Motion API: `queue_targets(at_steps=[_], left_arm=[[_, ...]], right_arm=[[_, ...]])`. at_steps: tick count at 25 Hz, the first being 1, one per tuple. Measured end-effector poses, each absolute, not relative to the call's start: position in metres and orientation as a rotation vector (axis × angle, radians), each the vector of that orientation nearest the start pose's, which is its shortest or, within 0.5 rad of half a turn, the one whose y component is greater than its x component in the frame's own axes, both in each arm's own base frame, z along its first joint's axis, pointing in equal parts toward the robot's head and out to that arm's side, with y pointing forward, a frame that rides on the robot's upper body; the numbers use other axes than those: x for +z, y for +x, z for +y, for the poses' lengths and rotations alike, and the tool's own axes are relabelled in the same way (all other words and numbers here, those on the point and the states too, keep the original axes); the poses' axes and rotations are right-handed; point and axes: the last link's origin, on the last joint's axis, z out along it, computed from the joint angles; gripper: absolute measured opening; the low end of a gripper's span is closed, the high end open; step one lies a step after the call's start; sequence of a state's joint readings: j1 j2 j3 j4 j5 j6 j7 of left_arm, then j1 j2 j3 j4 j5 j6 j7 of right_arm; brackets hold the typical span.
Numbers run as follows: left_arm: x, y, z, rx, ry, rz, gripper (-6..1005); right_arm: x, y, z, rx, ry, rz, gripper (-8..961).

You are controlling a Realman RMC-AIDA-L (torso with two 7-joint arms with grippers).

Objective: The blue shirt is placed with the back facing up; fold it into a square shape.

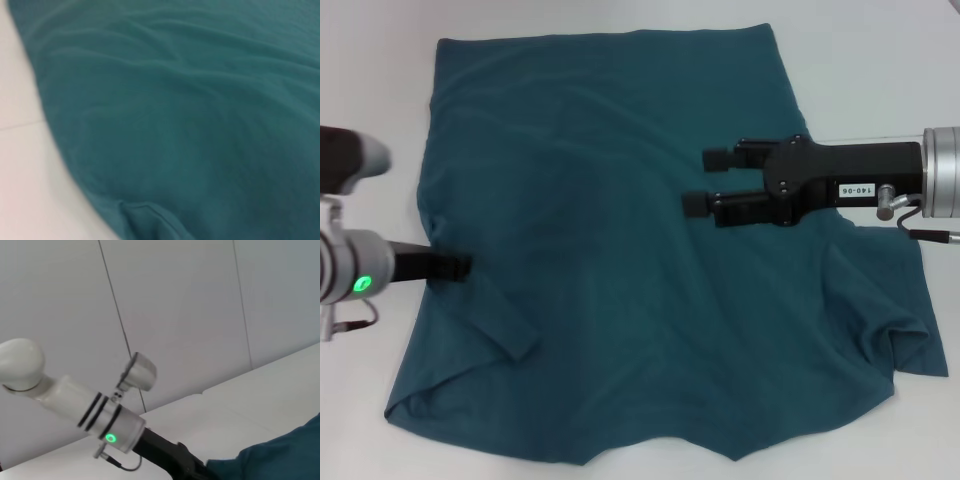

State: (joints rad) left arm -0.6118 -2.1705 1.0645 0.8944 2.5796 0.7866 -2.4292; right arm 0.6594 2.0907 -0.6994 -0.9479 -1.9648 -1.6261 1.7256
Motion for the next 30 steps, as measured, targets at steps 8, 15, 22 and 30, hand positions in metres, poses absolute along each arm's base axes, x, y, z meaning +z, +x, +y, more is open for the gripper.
queue_targets(at_steps=[8,15,22,30], left_arm=[[0.02,-0.272,0.39,-0.179,-2.018,-1.151,282],[0.011,-0.292,0.396,-0.158,-1.967,-1.208,608],[0.001,-0.286,0.408,-0.156,-1.995,-1.249,815],[-0.004,-0.285,0.412,-0.148,-1.993,-1.239,823]], right_arm=[[0.046,0.178,0.376,0.772,-2.737,0.564,866],[0.046,0.174,0.379,0.768,-2.737,0.549,866],[0.044,0.173,0.379,0.759,-2.741,0.546,865],[0.045,0.173,0.38,0.758,-2.736,0.548,865]])
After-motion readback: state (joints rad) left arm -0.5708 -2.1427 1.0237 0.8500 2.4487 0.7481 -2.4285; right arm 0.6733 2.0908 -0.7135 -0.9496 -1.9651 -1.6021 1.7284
